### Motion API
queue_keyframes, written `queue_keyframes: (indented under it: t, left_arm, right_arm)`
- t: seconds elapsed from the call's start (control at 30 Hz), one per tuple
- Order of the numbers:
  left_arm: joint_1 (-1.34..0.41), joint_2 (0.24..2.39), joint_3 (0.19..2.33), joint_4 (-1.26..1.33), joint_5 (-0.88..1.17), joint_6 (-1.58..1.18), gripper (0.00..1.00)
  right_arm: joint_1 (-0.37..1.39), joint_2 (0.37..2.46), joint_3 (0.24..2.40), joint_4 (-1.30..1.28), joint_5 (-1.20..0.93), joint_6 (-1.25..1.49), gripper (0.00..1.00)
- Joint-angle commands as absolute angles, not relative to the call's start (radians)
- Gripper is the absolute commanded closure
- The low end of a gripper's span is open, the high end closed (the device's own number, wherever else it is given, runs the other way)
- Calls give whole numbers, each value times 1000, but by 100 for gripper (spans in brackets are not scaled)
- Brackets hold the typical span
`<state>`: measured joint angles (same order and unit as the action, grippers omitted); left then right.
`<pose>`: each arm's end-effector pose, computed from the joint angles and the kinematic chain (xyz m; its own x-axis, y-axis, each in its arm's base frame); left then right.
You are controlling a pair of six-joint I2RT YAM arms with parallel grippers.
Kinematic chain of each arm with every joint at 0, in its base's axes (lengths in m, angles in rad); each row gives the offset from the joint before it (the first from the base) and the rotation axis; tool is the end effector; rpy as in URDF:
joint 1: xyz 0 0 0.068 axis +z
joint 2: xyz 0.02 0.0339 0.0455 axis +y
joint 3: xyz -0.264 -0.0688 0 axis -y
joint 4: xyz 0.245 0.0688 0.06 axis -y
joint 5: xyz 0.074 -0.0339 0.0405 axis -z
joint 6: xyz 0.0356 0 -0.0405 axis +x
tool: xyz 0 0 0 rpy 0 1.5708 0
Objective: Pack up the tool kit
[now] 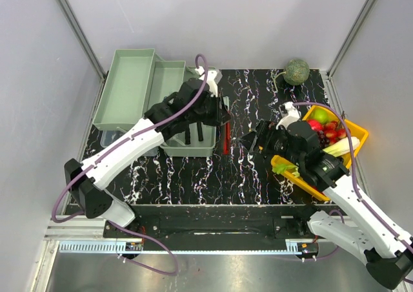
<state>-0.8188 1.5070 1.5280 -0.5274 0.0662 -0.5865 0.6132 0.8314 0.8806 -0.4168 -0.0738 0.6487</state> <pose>0.2323 -0.2518 0.3890 -0.7011 -0.0588 -0.7106 0.4565 0.7286 -0.5107 0.1506 0.1092 0.3412 -0.6149 0.3040 -0.7276 -0.3246 0.7433 0.5849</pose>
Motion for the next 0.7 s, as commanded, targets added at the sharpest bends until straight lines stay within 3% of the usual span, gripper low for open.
queue_keyframes:
  t: [0.0,0.43,0.67]
  left_arm:
    - [-734,1451,1664,-652,-86,-428,100]
    - [-177,1361,1822,-888,-175,-192,100]
    - [-63,1417,1841,-903,-308,-155,100]
  right_arm:
    - [611,787,884,-463,57,646,5]
    - [611,782,850,-525,109,686,6]
    - [611,807,853,-531,112,695,6]
